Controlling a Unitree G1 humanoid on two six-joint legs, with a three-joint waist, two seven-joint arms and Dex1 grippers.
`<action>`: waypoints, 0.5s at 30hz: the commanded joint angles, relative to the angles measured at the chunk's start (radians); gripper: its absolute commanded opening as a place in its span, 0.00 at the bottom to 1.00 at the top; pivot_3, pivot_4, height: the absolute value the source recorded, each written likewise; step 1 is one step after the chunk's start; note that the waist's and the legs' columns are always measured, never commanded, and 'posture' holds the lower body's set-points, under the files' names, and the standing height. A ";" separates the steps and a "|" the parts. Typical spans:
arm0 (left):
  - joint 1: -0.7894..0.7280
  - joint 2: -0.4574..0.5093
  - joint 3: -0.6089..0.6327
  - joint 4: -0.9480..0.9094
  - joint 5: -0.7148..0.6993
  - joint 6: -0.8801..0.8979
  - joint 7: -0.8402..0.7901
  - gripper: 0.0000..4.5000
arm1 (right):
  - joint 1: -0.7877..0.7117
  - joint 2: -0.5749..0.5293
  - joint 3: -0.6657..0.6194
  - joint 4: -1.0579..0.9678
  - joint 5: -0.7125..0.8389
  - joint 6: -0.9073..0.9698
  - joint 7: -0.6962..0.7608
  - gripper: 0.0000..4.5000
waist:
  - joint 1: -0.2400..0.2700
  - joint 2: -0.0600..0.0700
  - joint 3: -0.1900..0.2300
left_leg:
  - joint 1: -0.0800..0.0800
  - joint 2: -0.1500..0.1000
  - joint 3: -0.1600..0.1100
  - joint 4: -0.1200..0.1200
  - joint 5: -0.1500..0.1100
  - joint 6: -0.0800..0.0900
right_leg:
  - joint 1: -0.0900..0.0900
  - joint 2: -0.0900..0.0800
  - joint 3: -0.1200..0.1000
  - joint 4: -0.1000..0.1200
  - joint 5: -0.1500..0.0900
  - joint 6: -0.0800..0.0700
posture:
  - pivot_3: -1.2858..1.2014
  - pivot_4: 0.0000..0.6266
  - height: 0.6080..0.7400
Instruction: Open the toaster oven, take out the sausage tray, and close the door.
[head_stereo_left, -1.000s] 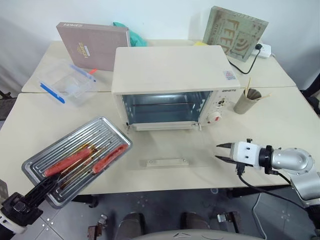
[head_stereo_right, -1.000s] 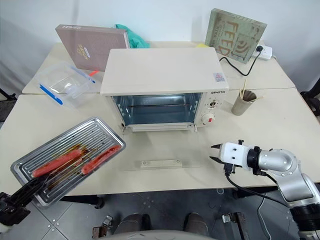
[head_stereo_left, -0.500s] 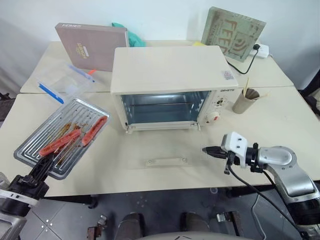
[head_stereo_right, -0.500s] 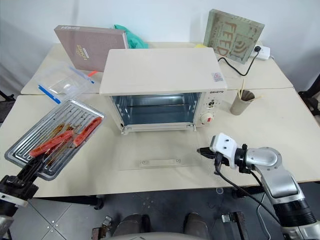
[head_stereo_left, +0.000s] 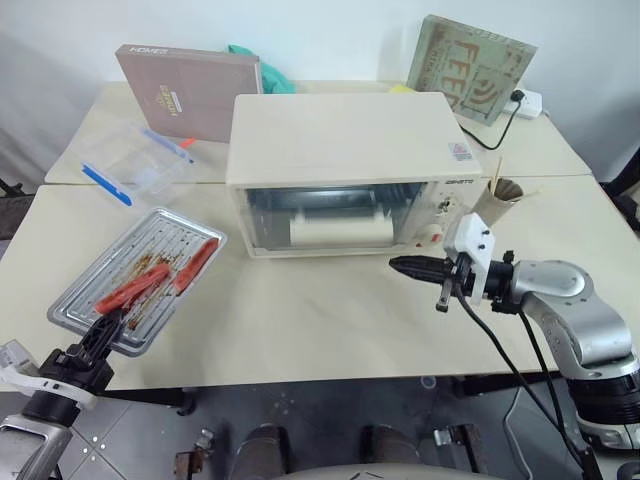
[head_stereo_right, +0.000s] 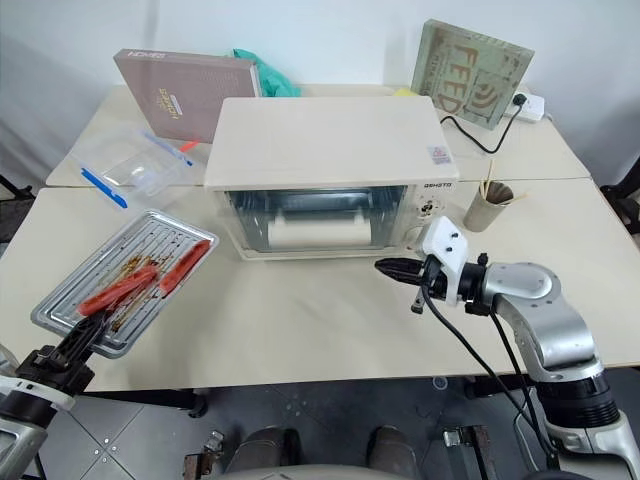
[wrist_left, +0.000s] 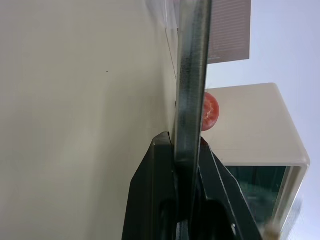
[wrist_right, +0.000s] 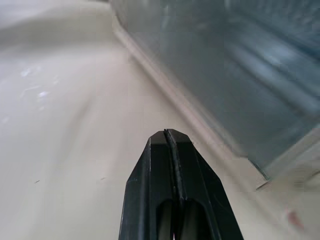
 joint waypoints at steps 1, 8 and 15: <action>-0.011 0.011 0.015 0.001 -0.016 0.008 -0.004 0.00 | -0.066 0.007 -0.044 0.004 0.024 0.008 -0.029 0.01 | 0.000 0.000 0.000 | 0.000 0.000 0.000 0.000 0.000 0.000 | 0.000 0.000 0.000 0.000 0.000 0.000 | 0.52 0.24 1.00; 0.006 0.028 0.030 0.036 -0.016 0.054 -0.029 0.00 | -0.170 0.004 -0.062 0.043 0.028 -0.001 -0.059 0.01 | -0.001 0.000 0.000 | -0.001 0.000 0.004 0.000 0.000 0.000 | -0.001 0.000 0.000 0.000 0.000 0.000 | 0.52 0.24 1.00; 0.031 0.096 0.064 0.091 -0.016 0.123 -0.081 0.00 | -0.156 -0.027 -0.060 -0.015 0.073 0.063 -0.009 0.01 | -0.001 0.000 0.000 | -0.001 0.000 0.004 0.000 -0.001 0.000 | -0.001 0.000 0.000 0.000 0.000 0.000 | 0.52 0.24 1.00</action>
